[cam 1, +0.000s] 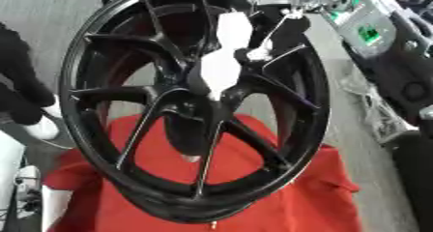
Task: Pull the pin out of the wheel hub.
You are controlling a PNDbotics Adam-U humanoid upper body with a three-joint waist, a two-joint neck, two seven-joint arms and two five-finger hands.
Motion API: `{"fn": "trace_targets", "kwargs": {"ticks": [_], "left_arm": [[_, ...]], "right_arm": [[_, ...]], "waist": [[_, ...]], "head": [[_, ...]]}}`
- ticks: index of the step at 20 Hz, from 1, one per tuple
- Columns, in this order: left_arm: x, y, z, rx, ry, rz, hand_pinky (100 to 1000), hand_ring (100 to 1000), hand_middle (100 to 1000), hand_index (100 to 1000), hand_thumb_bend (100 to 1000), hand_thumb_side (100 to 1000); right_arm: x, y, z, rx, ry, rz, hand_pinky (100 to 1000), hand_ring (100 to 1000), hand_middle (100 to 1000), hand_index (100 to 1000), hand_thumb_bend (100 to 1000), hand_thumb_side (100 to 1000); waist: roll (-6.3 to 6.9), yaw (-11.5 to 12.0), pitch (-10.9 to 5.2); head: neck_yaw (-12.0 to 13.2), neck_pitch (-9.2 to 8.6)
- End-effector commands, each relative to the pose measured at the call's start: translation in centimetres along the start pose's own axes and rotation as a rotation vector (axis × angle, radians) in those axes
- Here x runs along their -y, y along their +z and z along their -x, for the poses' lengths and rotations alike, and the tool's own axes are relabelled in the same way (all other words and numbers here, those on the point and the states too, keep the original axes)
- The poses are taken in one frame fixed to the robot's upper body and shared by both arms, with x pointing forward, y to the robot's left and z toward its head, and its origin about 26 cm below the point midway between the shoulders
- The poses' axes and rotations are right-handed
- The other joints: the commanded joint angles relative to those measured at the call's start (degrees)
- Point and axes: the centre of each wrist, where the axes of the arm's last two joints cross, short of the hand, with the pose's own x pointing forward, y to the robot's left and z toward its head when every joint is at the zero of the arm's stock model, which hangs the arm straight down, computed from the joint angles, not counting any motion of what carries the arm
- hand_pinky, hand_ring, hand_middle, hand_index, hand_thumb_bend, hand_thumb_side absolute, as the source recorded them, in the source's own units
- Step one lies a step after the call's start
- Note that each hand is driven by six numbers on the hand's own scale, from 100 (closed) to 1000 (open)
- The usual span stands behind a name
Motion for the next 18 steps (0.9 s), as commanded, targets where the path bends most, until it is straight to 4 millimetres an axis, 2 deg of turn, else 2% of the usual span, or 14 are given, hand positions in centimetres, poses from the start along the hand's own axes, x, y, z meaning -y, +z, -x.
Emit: {"fn": "trace_targets", "kwargs": {"ticks": [1,10,18], "left_arm": [[-0.23,-0.22,-0.52,0.018,-0.023,0.009,863,819,801,826,100,847],[-0.16,-0.25,-0.51,0.016,-0.025,0.013,865,821,801,826,100,850],[-0.10,-0.22,-0.39,0.007,-0.029,0.022,866,822,804,827,100,855]], "right_arm": [[1.32,1.06,0.43,-0.016,0.017,0.018,710,658,517,704,264,476],[1.27,1.12,0.62,-0.017,-0.002,0.021,703,642,489,676,242,441],[1.16,1.13,0.86,-0.018,-0.066,0.057,677,599,422,587,181,347]], "waist": [[0.28,0.00,-0.91],[0.30,0.01,-0.89],[0.28,-0.09,-0.89]], "head": [[-0.23,0.31],[-0.28,0.31],[-0.32,0.31]]}}
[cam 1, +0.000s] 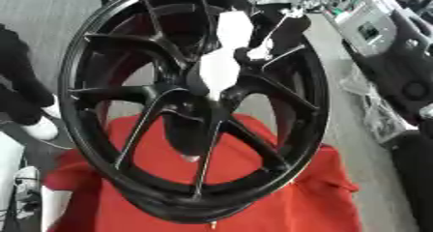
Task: Pull the pin out of the wheel hub.
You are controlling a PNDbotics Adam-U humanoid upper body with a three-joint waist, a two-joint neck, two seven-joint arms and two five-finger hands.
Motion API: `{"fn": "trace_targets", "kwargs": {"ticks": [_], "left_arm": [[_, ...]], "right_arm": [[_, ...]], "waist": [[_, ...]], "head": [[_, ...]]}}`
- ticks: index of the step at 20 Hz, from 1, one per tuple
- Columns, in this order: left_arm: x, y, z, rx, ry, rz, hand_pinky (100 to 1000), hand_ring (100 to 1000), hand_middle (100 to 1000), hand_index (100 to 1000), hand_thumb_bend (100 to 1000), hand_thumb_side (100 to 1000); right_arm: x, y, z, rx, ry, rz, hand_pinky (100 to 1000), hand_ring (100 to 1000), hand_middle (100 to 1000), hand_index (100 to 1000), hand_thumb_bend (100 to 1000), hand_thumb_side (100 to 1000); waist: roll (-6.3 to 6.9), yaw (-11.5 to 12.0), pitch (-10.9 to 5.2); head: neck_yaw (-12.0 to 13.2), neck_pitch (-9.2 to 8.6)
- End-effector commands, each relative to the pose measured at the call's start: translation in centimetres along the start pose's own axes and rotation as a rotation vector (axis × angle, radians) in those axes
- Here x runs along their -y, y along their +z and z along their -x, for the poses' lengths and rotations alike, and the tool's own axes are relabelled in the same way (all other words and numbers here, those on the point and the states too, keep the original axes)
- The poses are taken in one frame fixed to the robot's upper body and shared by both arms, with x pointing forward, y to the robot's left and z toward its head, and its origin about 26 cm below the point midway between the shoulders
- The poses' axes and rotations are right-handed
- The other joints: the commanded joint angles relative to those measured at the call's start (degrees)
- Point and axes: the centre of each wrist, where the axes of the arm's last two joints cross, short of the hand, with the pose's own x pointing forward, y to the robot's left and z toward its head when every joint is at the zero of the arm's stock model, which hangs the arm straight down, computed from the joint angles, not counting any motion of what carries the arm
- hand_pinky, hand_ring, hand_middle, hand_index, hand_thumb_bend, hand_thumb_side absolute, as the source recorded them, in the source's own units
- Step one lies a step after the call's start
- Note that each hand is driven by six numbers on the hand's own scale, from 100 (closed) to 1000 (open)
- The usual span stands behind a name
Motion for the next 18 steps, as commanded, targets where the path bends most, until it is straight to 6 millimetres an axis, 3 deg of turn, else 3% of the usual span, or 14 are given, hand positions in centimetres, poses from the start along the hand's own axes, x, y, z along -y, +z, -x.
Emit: {"fn": "trace_targets", "kwargs": {"ticks": [1,18], "left_arm": [[-0.3,-0.2,-0.5,0.016,-0.020,0.008,866,822,804,827,100,855],[-0.2,-0.1,-0.3,-0.001,-0.015,0.018,870,824,808,829,100,856]], "right_arm": [[1.3,0.9,0.3,-0.018,-0.006,0.042,677,598,421,586,181,346],[3.1,2.6,0.1,-0.026,-0.032,0.124,667,587,398,554,155,324]], "waist": [[0.27,-0.05,-0.90],[0.27,-0.46,-2.37]], "head": [[-0.19,0.31],[-0.28,0.31]]}}
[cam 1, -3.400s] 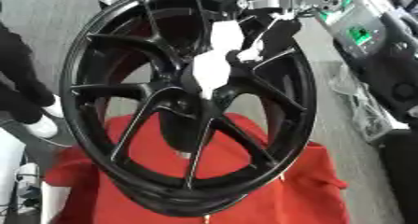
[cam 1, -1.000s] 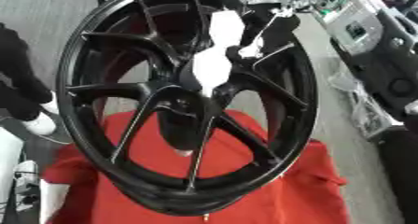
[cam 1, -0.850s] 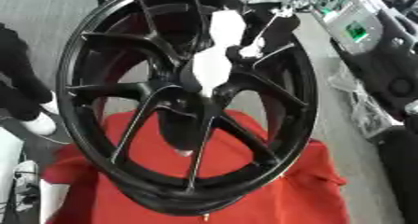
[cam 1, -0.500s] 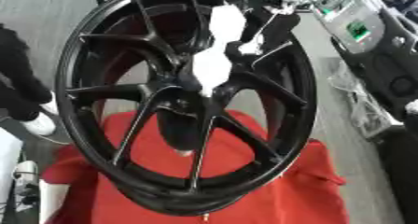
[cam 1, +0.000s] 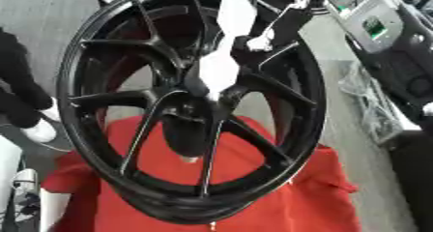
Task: Pull the pin out of the wheel hub.
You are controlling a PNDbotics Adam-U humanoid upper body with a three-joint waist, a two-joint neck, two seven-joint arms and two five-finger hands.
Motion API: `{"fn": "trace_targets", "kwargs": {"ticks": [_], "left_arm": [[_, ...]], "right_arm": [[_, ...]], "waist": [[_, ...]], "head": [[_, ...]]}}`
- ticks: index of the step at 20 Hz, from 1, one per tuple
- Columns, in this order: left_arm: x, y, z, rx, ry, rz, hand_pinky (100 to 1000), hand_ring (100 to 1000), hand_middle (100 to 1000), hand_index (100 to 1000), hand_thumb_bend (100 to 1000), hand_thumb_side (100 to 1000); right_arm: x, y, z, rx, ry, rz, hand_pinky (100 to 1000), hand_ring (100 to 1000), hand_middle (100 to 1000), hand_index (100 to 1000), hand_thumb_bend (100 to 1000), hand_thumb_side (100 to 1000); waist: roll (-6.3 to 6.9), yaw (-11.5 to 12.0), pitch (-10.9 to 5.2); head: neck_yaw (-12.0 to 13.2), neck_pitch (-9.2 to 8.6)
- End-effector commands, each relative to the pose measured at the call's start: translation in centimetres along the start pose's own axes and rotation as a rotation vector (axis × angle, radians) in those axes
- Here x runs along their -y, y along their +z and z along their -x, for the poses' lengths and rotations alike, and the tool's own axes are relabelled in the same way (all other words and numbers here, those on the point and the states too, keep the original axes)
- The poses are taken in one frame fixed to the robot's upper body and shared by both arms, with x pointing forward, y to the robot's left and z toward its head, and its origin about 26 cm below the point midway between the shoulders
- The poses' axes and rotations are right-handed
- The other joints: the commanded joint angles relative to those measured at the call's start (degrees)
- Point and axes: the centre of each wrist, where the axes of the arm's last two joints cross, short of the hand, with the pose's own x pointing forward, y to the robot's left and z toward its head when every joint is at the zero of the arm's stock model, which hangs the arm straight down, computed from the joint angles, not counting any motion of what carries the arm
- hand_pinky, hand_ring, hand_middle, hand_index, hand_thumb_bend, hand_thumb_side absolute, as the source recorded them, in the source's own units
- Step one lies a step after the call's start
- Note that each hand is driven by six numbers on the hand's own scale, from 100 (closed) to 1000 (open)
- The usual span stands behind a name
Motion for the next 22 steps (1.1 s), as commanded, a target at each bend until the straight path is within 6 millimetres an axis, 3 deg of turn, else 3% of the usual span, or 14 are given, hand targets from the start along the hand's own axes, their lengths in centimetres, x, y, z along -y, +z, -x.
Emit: {"fn": "trace_targets", "kwargs": {"ticks": [1,13,19,22], "left_arm": [[-0.2,-0.1,-0.4,0.012,-0.008,0.007,870,824,808,829,100,855],[-0.3,0.1,-0.2,-0.001,-0.009,0.006,871,826,810,829,100,856],[-0.4,0.3,0.0,-0.011,-0.012,-0.003,872,827,811,829,102,859],[-0.5,0.4,0.0,-0.017,-0.014,-0.009,872,827,811,829,105,861]], "right_arm": [[2.2,1.6,-0.2,-0.014,0.039,0.045,667,587,398,554,156,325],[4.8,4.9,-0.1,-0.035,0.003,0.170,667,579,386,550,119,279],[6.1,8.7,0.2,-0.071,-0.040,0.281,667,574,377,544,101,240],[6.5,12.0,0.7,-0.130,-0.067,0.361,667,571,372,542,100,216]], "waist": [[0.28,-0.16,-1.68],[0.07,-0.92,-2.50],[-0.10,-1.88,-2.93],[-0.25,-2.84,-3.06]], "head": [[0.01,0.31],[0.65,0.31],[1.34,0.31],[1.88,0.31]]}}
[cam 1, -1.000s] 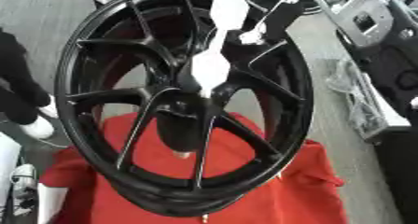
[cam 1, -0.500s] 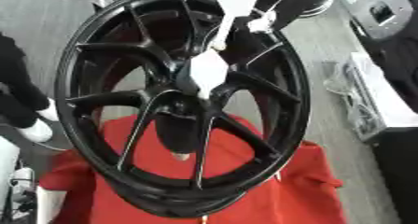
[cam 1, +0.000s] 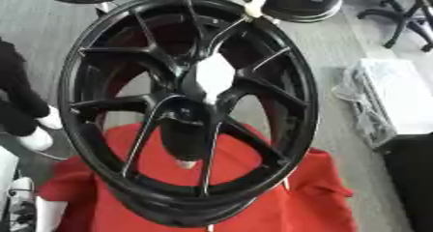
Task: Pull the pin out of the wheel hub.
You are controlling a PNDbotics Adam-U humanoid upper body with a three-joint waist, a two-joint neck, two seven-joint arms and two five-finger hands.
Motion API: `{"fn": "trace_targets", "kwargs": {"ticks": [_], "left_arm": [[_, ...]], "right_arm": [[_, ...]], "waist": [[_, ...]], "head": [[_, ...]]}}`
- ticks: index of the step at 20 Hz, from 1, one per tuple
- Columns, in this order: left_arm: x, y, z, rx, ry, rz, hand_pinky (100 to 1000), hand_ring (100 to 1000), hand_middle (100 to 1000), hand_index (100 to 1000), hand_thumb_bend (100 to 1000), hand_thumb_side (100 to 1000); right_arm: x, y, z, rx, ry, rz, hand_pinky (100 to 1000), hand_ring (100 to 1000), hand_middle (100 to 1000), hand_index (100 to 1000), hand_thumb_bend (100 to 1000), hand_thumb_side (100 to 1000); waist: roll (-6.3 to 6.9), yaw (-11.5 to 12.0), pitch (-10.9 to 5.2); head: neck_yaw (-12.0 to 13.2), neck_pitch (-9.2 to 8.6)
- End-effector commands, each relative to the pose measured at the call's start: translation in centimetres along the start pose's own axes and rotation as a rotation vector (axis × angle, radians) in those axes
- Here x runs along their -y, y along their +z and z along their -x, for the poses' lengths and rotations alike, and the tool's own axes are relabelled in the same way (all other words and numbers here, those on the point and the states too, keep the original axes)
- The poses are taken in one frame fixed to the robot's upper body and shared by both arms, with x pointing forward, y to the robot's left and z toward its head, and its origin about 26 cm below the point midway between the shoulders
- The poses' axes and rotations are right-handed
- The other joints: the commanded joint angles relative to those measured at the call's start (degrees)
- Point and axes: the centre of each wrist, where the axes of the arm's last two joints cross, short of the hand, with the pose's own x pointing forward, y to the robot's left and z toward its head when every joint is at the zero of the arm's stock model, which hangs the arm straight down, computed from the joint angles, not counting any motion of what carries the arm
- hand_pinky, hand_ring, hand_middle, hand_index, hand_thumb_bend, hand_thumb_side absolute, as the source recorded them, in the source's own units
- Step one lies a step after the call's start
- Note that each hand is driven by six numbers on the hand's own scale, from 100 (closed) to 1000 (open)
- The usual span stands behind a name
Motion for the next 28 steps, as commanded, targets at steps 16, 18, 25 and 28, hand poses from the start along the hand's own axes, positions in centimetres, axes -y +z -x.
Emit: {"fn": "trace_targets", "kwargs": {"ticks": [16,18,25,28], "left_arm": [[-0.8,-0.1,-0.8,0.031,-0.009,-0.058,873,829,813,830,101,858],[-0.8,-0.2,-1.0,0.038,-0.011,-0.060,873,829,813,830,100,857],[-0.7,-0.3,-1.1,0.049,-0.007,-0.066,874,830,814,830,100,852],[-0.7,-0.3,-1.1,0.051,-0.005,-0.065,874,830,814,831,100,850]], "right_arm": [[-4.7,22.4,7.9,-0.734,-0.061,0.438,736,643,514,658,131,216],[-6.9,24.2,8.1,-0.772,-0.071,0.452,801,749,654,792,239,213],[-11.9,29.2,8.8,-0.939,-0.048,0.433,860,829,790,903,100,623],[-12.9,30.0,8.8,-0.976,-0.053,0.444,858,828,792,907,100,658]], "waist": [[1.34,-4.85,0.71],[1.52,-4.77,0.94],[2.15,-4.36,1.23],[2.24,-4.36,1.20]], "head": [[4.39,0.28],[4.46,0.28],[4.91,0.28],[4.95,0.28]]}}
